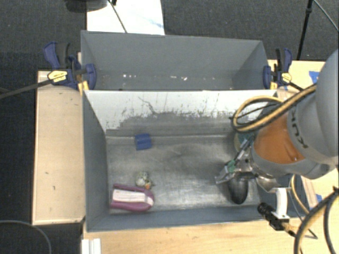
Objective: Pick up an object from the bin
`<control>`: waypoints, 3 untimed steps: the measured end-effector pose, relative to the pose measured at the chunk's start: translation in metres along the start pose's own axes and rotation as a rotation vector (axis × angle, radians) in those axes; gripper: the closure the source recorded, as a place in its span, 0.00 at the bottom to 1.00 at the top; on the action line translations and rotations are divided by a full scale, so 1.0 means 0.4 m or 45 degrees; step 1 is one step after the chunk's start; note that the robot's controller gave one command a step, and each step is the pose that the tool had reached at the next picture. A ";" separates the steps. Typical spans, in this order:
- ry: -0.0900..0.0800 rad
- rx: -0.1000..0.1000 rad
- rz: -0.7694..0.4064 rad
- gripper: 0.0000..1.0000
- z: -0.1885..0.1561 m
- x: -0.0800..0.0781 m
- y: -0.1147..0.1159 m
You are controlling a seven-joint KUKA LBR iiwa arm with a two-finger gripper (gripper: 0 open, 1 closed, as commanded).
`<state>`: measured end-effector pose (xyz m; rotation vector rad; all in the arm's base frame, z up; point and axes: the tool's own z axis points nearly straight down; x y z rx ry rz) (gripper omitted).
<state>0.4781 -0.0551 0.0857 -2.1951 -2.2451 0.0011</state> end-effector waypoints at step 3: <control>-0.002 -0.009 -0.028 1.00 -0.280 -0.002 0.001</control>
Offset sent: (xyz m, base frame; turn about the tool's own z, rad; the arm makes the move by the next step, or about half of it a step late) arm -0.0001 0.0000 0.0072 0.0000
